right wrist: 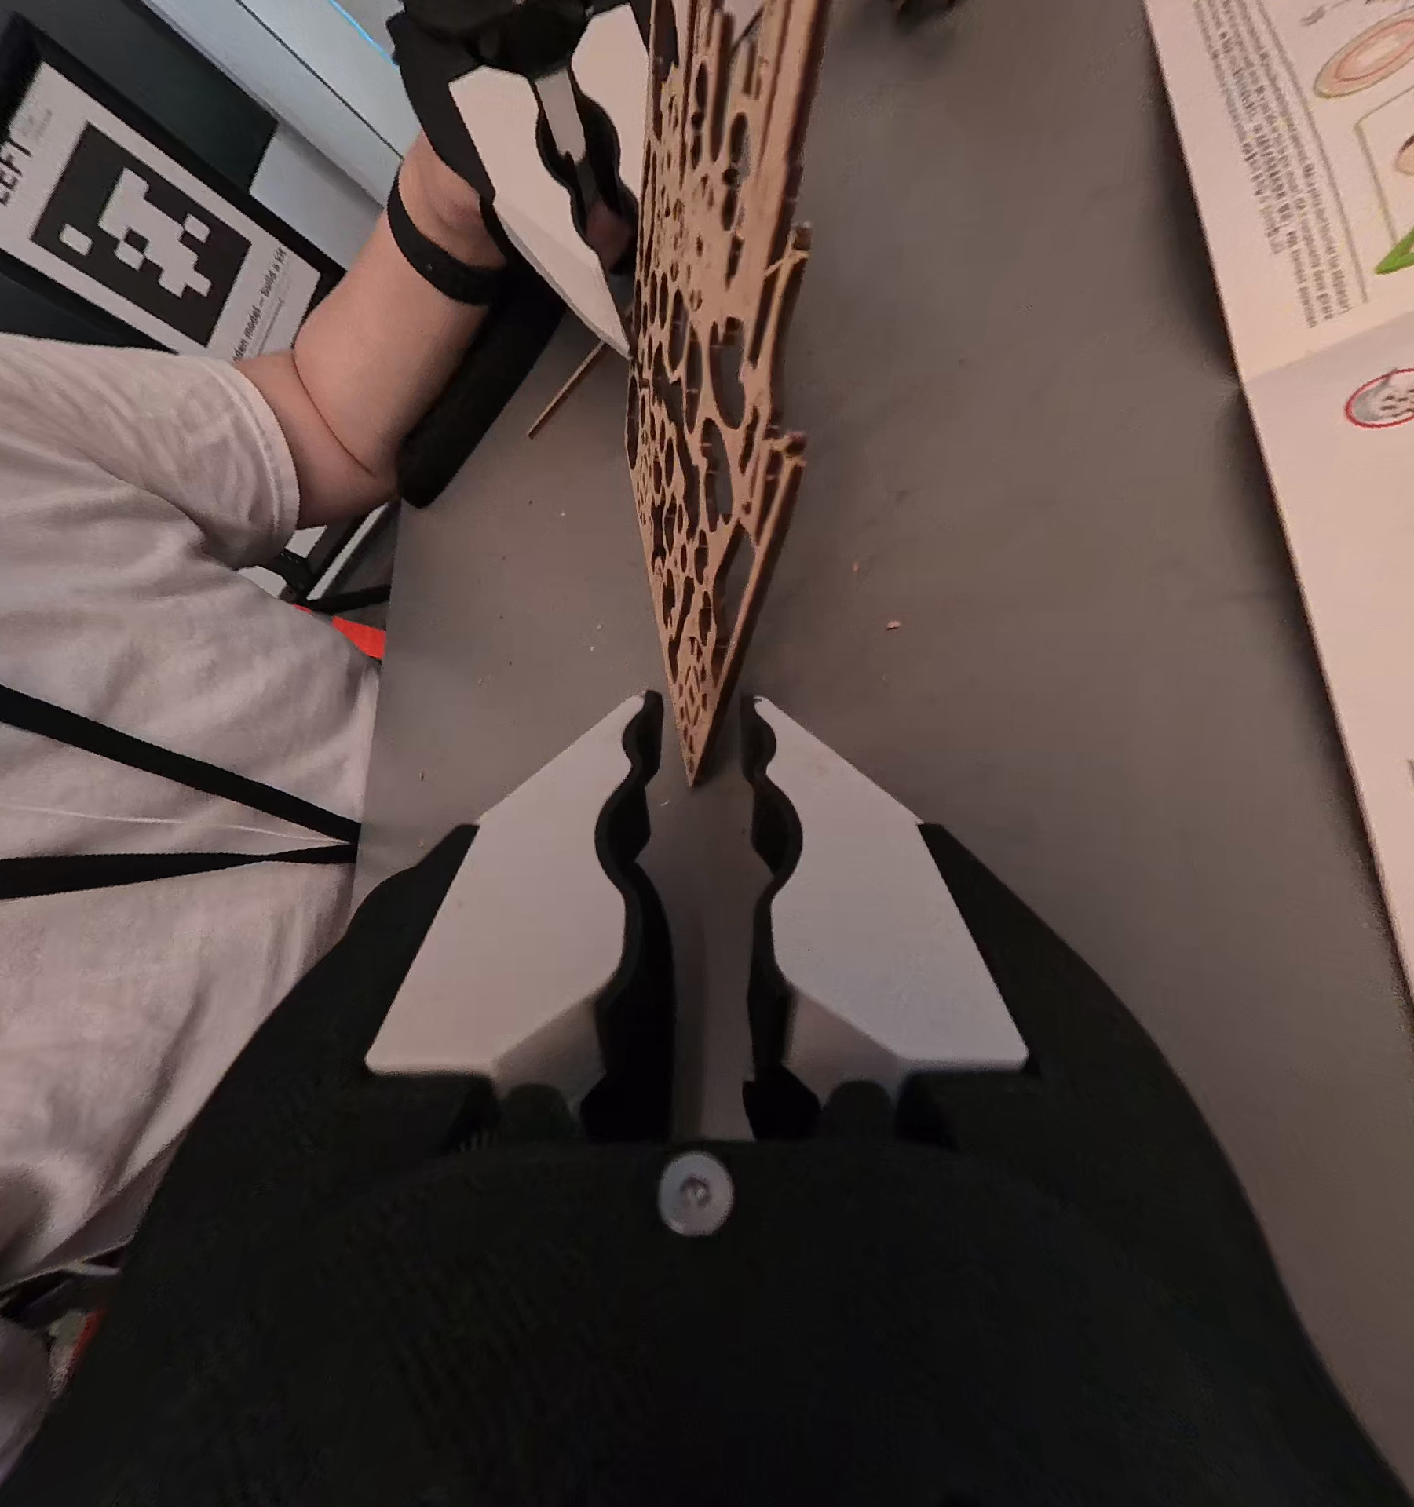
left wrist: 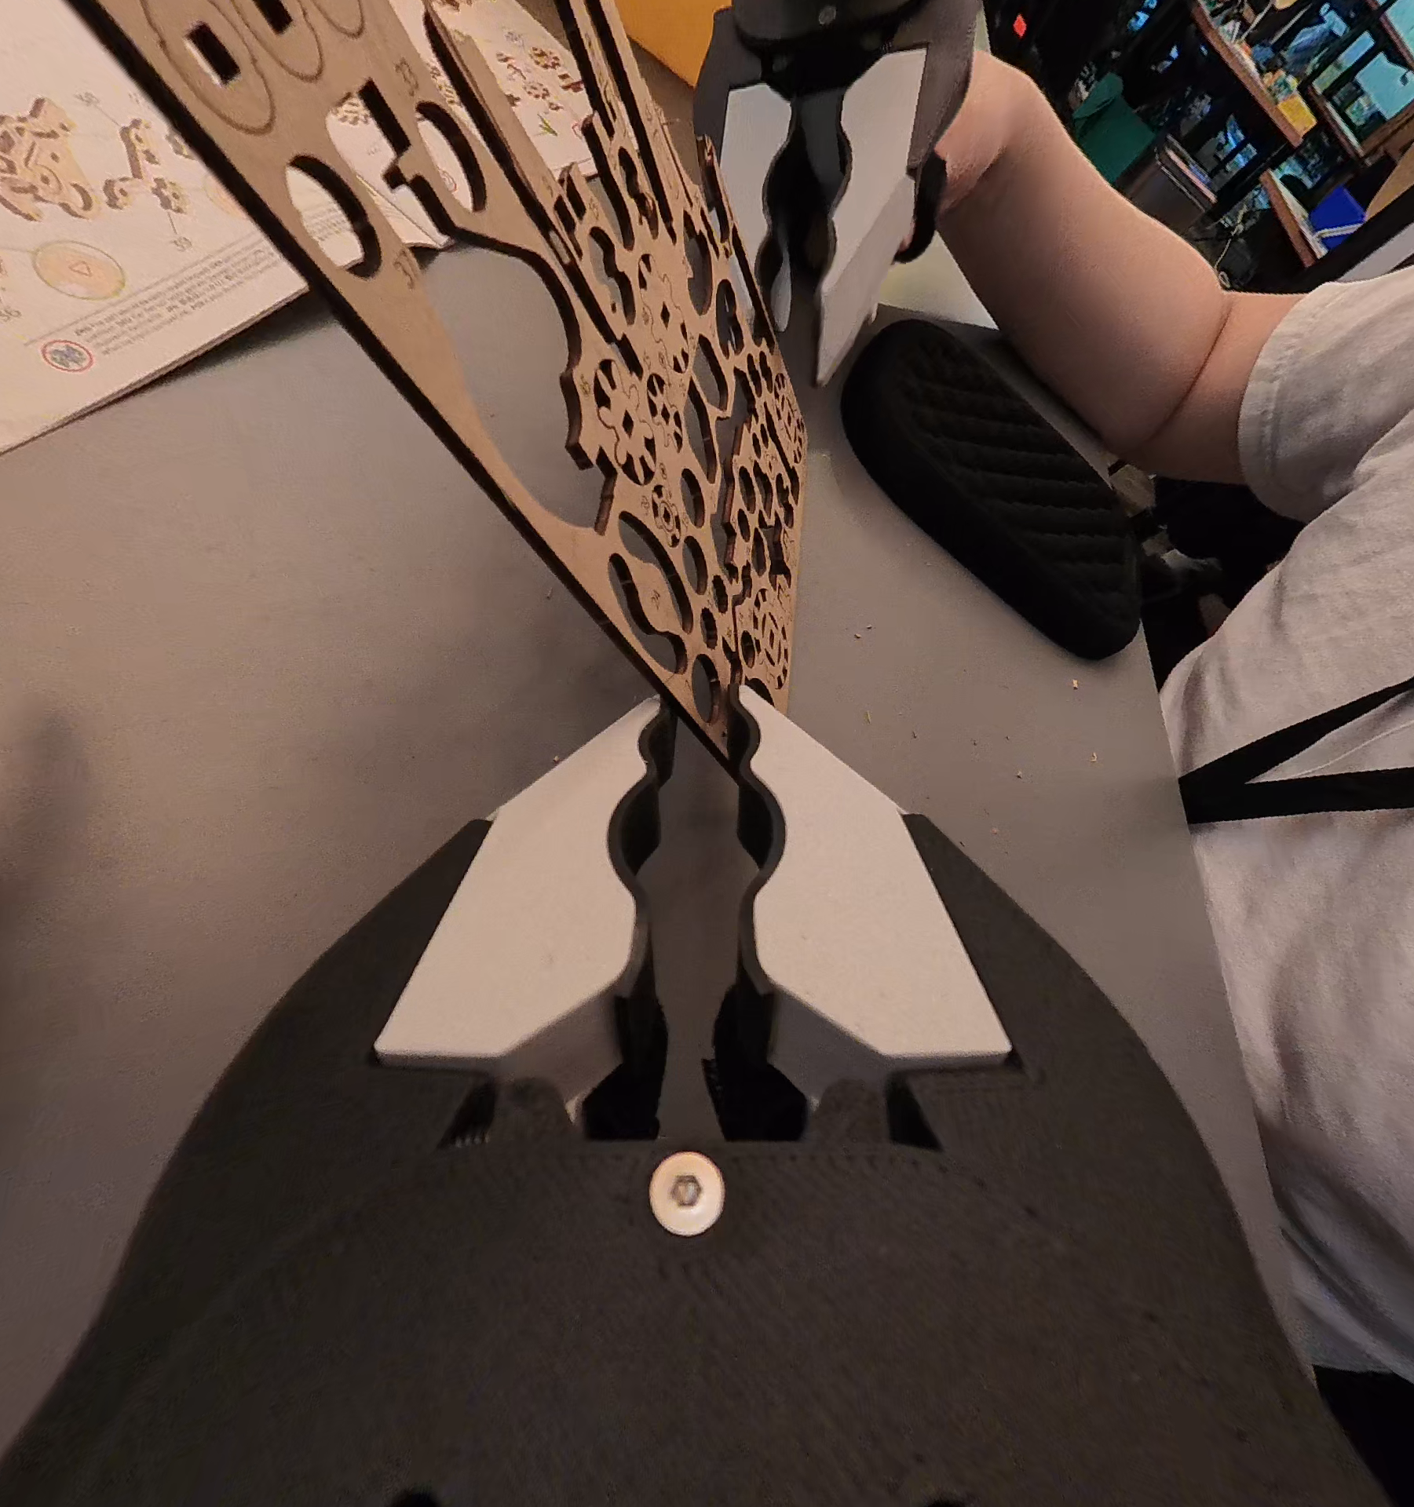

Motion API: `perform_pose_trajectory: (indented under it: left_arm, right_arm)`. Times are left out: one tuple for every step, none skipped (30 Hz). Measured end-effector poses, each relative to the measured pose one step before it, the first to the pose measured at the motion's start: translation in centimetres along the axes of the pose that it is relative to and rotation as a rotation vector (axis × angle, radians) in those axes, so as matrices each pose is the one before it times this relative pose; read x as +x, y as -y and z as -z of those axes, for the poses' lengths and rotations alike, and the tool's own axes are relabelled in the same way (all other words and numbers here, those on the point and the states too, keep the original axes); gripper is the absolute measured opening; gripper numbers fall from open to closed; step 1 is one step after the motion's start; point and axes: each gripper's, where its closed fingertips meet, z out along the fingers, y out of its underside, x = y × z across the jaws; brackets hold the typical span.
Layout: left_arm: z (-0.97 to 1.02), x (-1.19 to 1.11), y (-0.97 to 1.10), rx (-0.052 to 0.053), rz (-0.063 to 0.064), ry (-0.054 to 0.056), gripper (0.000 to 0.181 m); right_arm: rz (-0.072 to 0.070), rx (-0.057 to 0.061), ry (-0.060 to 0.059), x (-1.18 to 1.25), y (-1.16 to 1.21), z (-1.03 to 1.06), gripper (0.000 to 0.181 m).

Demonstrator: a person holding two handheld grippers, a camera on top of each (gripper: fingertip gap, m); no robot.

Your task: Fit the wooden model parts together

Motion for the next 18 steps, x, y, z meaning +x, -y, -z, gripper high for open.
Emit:
perform_pose_trajectory:
  left_arm:
    - [-0.007,-0.011,-0.003,0.0003,-0.0007,0.0001,0.010]
    - [-0.006,-0.020,0.001,-0.0003,-0.0011,0.0008,0.010]
    - [-0.001,-0.007,-0.015,-0.0005,-0.0003,0.0001,0.010]
    - [0.002,0.000,0.005,0.0001,0.0000,-0.0006,0.010]
    - [-0.002,-0.002,0.004,0.0003,-0.0007,-0.0002,0.010]
    - [-0.017,-0.011,0.012,0.0001,-0.0008,0.0003,0.010]
    - [-0.020,-0.008,0.001,-0.0002,0.0002,0.0003,0.010]
    - [0.000,-0.010,-0.007,-0.0002,0.0007,0.0001,0.010]
    - [0.002,0.010,0.014,0.0005,-0.0003,-0.0005,0.010]
    - [0.003,0.017,0.001,0.0005,-0.0013,-0.0002,0.010]
    - [-0.007,0.006,0.011,0.0001,-0.0012,-0.0001,0.010]
    - [0.004,-0.003,0.009,0.0001,-0.0004,0.0003,0.010]
    - [-0.013,0.013,0.032,0.0014,-0.0001,-0.0007,0.010]
    - [-0.023,0.025,0.024,0.0008,-0.0006,-0.0006,0.010]
    - [-0.018,0.012,0.011,-0.0001,-0.0023,0.0011,0.010]
    - [-0.012,0.031,0.025,0.0000,-0.0028,0.0008,0.010]
    - [-0.015,0.044,0.025,0.0010,-0.0026,-0.0004,0.010]
    - [-0.015,0.059,0.031,0.0011,-0.0031,-0.0007,0.010]
  right_arm:
    - [0.0103,-0.0060,0.0014,-0.124,-0.072,-0.091,0.019]
    - [0.0053,-0.0040,0.0020,-0.101,-0.050,-0.086,0.020]
    - [0.0004,-0.0028,-0.0032,0.001,-0.023,-0.081,0.020]
    - [-0.0003,0.0000,-0.0030,0.005,0.018,-0.059,0.021]
    - [-0.0002,0.0003,-0.0038,0.013,0.014,-0.030,0.021]
    - [-0.0022,0.0015,-0.0029,0.026,0.034,-0.029,0.021]
    - [-0.0045,0.0043,-0.0008,0.007,0.074,-0.057,0.021]
    - [-0.0063,0.0043,-0.0004,0.009,0.082,-0.084,0.021]
    - [-0.0053,0.0008,-0.0008,-0.001,0.026,-0.087,0.020]
    - [0.0000,0.0010,-0.0003,-0.031,0.030,-0.089,0.020]
    - [0.0033,-0.0019,-0.0024,-0.009,-0.011,-0.091,0.019]
    - [0.0030,-0.0050,-0.0007,-0.059,-0.060,-0.073,0.019]
    - [0.0047,-0.0082,0.0033,-0.132,-0.118,-0.099,0.019]
    - [0.0037,-0.0073,-0.0010,-0.058,-0.081,-0.107,0.019]
    - [0.0022,-0.0020,-0.0014,-0.067,-0.003,-0.130,0.018]
    - [0.0016,-0.0031,0.0005,-0.094,-0.022,-0.158,0.018]
    - [0.0043,-0.0097,-0.0017,-0.075,-0.128,-0.182,0.016]
    - [0.0117,-0.0173,-0.0085,-0.010,-0.231,-0.154,0.012]
